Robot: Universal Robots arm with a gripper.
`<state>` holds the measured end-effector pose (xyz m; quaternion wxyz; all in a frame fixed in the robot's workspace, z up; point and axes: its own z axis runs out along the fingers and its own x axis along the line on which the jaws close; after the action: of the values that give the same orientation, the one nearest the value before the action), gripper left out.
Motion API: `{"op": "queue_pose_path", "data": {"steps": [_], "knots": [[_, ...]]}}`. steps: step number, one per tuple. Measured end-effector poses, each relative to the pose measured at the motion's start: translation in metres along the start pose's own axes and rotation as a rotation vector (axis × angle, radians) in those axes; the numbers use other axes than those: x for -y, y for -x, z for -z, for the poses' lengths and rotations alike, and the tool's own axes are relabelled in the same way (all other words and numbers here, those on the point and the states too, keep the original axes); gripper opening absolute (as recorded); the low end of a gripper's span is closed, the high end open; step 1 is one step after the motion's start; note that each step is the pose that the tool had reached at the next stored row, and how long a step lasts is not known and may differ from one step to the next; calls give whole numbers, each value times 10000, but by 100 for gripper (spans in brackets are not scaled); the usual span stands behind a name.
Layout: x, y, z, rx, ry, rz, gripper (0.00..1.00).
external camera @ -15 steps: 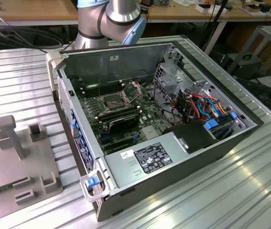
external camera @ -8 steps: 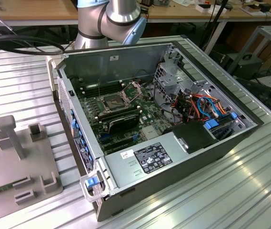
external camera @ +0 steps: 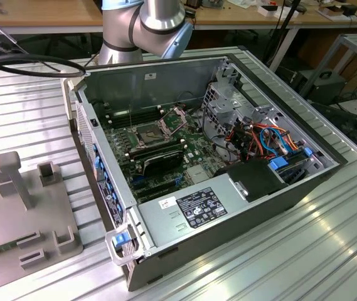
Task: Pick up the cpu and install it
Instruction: 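Reach for the cpu, then pick up the cpu and move it towards the insertion slot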
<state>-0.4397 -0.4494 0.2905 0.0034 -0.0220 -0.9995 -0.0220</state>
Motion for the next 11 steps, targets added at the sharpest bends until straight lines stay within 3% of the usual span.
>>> {"op": "queue_pose_path", "data": {"steps": [11], "knots": [[0,0,-3,-2,-1,-1,11]]}}
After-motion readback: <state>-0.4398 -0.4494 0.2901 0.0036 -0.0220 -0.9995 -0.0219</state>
